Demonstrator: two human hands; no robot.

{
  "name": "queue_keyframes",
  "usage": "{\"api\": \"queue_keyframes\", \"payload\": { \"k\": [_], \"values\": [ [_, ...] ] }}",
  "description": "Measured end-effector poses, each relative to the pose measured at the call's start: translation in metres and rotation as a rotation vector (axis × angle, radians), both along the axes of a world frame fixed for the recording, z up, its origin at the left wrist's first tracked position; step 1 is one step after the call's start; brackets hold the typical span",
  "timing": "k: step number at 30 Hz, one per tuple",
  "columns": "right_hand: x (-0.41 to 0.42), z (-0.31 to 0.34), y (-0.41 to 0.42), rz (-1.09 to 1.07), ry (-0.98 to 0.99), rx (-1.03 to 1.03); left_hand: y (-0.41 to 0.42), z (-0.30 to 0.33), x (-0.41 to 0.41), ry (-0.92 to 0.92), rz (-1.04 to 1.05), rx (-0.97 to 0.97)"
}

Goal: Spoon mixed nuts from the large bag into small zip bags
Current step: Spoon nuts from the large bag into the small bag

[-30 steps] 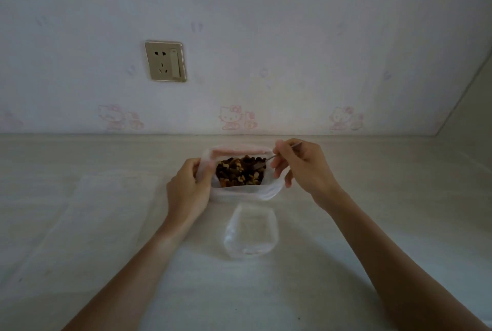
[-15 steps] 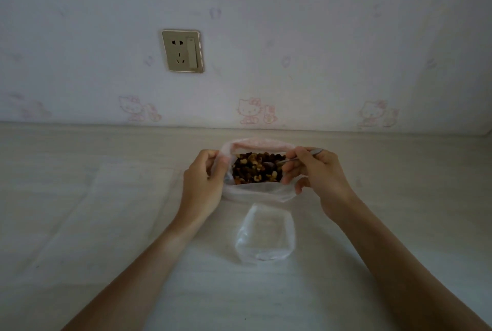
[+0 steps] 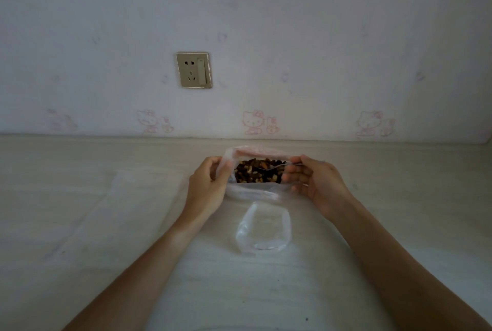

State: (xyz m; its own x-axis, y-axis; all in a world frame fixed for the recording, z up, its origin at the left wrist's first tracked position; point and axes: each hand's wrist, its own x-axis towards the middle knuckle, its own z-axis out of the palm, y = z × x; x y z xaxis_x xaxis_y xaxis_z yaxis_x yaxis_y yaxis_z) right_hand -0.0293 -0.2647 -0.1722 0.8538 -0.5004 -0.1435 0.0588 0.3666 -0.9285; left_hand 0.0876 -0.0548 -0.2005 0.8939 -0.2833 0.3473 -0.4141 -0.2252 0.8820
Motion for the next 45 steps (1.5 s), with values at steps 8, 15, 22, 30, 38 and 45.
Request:
{"api": "queue_keyframes", "payload": {
  "k": [8,15,22,30,38,45],
  "values": [
    [-0.009,0.007,0.003,-0.010,-0.028,-0.050,0.015,0.008,-0.013,-0.261,0.132,0.137],
    [-0.017,0.020,-0.005,0.082,-0.083,-0.094,0.039,0.024,-0.042,-0.202,-0.170,0.274],
    [-0.026,0.028,-0.013,0.322,-0.038,-0.228,0.036,0.024,-0.053,-0.047,-0.290,0.535],
    [-0.042,0.037,-0.005,0.602,-0.022,-0.688,0.032,0.018,-0.050,-0.059,-0.300,0.486],
    [-0.052,0.051,-0.011,0.586,-0.267,-0.847,0.033,0.017,-0.046,-0.033,-0.476,0.375],
    [-0.036,0.035,-0.009,0.322,-0.287,-0.470,0.031,0.018,-0.046,-0.102,-0.414,0.367]
  ]
}}
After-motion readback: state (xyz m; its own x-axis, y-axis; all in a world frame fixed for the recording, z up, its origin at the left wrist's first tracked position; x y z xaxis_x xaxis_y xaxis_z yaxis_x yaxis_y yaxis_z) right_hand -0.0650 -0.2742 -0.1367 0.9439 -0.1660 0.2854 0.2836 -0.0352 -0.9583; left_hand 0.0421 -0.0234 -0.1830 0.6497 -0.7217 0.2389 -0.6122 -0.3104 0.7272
